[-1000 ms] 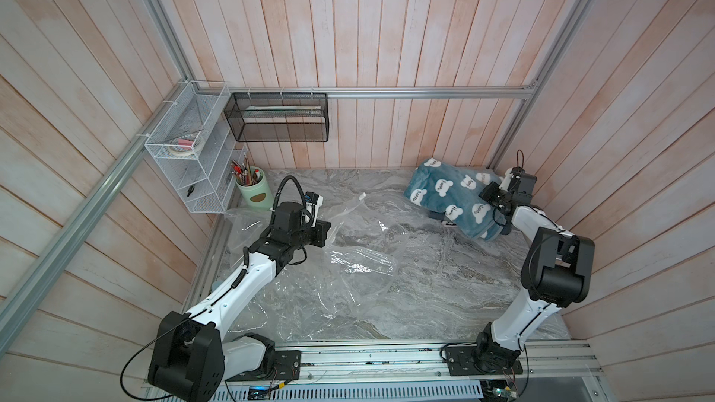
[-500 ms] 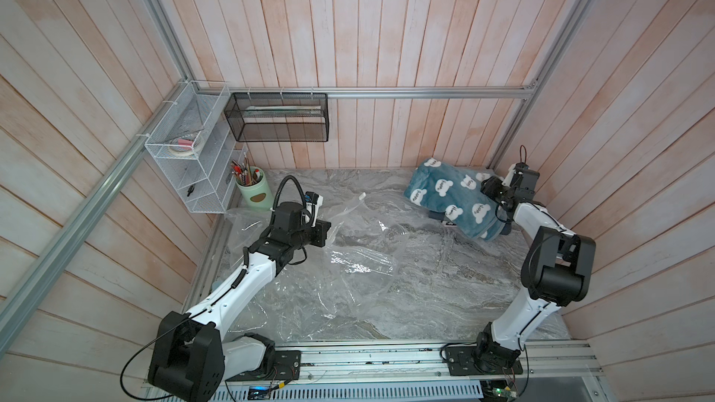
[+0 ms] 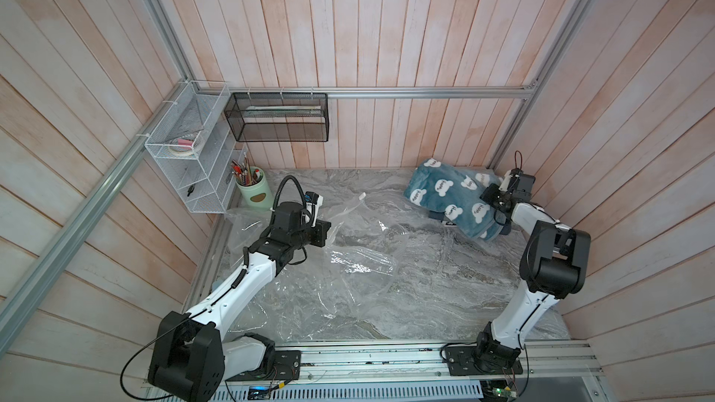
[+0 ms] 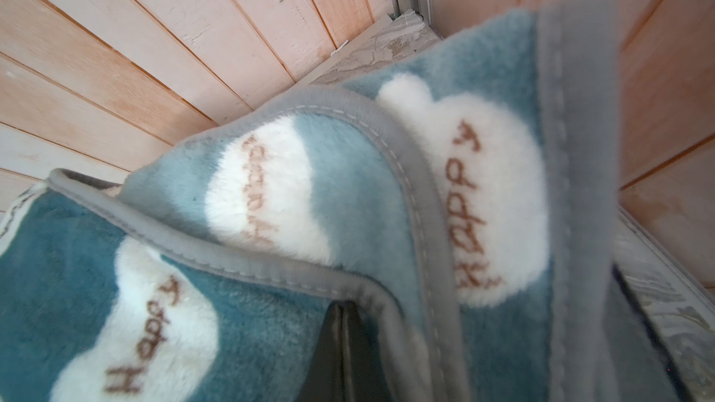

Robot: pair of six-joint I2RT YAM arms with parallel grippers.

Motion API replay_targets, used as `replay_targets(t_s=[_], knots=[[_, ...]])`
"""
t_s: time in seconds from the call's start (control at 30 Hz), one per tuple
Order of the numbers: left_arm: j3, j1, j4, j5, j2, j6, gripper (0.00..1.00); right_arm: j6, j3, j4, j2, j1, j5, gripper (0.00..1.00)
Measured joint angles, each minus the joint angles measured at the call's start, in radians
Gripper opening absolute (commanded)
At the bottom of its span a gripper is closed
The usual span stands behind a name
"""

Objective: Take the blanket out of the vacuum bag
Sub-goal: Place the vacuum bag at the center of the board.

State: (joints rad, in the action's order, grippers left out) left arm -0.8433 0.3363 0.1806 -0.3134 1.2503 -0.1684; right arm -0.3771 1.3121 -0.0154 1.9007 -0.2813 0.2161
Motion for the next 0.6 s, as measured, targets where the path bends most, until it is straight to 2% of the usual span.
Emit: replay_targets(t_s=[0.13,0.27,0.53,0.57,0.6], knots=[[-0.031,0.000,-0.021,-0.001,0.048,0.001,0.00,-0.009,0.005,0.000,-0.002,0.000,0.011,0.00],[-0.122,0.000,-0.058,-0.017,0.178,0.012,0.00,-0.019,0.005,-0.001,-0.014,0.000,0.020,0.00],[-0.192,-0.002,-0.175,-0.135,0.306,0.063,0.00,-0.037,0.019,-0.012,-0.037,0.000,0.031,0.00],[-0.211,-0.002,-0.186,-0.157,0.321,0.074,0.01,-0.040,0.019,-0.014,-0.041,0.000,0.031,0.00],[-0.233,-0.002,-0.196,-0.180,0.340,0.088,0.08,-0.042,0.021,-0.016,-0.043,0.000,0.030,0.00]])
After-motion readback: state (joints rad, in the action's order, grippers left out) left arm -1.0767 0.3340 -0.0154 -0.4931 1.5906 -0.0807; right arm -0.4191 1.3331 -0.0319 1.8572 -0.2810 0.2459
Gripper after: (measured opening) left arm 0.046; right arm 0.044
